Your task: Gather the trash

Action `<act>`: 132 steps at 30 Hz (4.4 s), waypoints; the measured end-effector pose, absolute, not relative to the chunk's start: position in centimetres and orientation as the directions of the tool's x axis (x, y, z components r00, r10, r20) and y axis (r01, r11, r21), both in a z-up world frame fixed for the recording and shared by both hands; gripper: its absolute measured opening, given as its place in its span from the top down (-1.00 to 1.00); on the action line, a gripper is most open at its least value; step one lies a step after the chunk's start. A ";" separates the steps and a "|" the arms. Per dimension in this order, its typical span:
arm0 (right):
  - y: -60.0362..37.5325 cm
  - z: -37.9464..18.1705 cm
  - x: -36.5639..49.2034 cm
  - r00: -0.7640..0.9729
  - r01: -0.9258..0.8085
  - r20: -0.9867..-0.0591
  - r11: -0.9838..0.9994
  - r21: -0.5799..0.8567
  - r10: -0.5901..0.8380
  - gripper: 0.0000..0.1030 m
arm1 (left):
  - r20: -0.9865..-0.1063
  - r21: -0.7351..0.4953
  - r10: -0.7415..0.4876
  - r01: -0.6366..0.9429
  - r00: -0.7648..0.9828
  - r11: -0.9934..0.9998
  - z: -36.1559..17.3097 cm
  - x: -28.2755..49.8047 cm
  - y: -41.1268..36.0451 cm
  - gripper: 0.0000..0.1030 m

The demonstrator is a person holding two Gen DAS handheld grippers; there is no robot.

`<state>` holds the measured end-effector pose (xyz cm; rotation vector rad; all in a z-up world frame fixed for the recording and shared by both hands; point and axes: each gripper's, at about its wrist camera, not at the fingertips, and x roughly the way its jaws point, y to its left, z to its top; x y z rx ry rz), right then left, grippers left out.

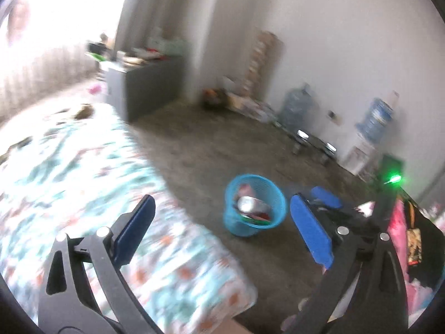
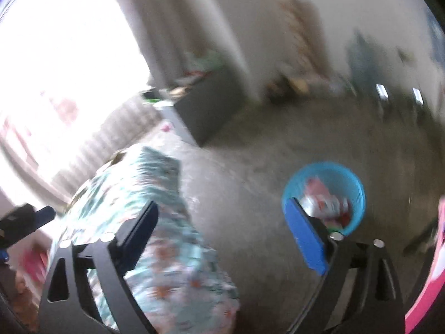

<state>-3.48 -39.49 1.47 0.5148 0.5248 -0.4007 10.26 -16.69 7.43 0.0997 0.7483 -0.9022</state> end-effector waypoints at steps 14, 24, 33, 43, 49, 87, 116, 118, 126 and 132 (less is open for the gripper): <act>-24.3 5.2 -6.1 0.741 0.356 -0.614 0.934 0.014 -0.273 -0.87 | -0.649 -0.016 -0.227 0.286 0.726 0.958 4.1 4.5 -2.9 -0.83; -21.0 -0.5 -7.5 0.606 0.339 -0.749 0.939 -0.060 -0.266 -0.87 | -0.783 0.035 -0.079 0.171 0.617 0.985 -1.3 2.1 -0.3 -0.83; -22.5 -0.5 -8.1 0.589 0.352 -0.736 0.925 -0.140 -0.335 -0.87 | -0.760 0.097 -0.040 0.174 0.648 0.980 -0.5 1.5 -1.4 -0.83; -25.4 -0.7 -9.2 0.562 0.421 -0.732 0.895 -0.147 -0.384 -0.87 | -0.758 0.132 -0.021 0.184 0.652 0.974 -0.5 1.4 -2.3 -0.83; -25.9 -0.9 -9.4 0.565 0.424 -0.735 0.896 -0.131 -0.374 -0.87 | -0.759 0.152 -0.014 0.198 0.651 0.968 -0.6 1.2 -2.7 -0.83; -25.7 -1.4 -9.0 0.556 0.407 -0.755 0.906 -0.116 -0.347 -0.87 | -0.784 0.160 -0.013 0.223 0.621 0.962 -1.1 1.5 -3.0 -0.83; -25.6 -1.5 -9.1 0.554 0.405 -0.759 0.907 -0.112 -0.342 -0.87 | -0.789 0.165 -0.009 0.226 0.614 0.960 -1.5 1.6 -2.8 -0.83; -25.7 -1.4 -9.1 0.555 0.405 -0.758 0.907 -0.113 -0.342 -0.87 | -0.789 0.164 -0.010 0.226 0.614 0.960 -1.5 1.6 -2.8 -0.83; -25.7 -1.5 -9.1 0.555 0.405 -0.759 0.907 -0.111 -0.341 -0.87 | -0.790 0.165 -0.009 0.226 0.613 0.960 -1.5 1.6 -2.7 -0.83; -25.7 -1.5 -9.1 0.556 0.405 -0.759 0.908 -0.110 -0.340 -0.87 | -0.791 0.167 -0.006 0.225 0.612 0.960 -1.7 1.5 -2.6 -0.83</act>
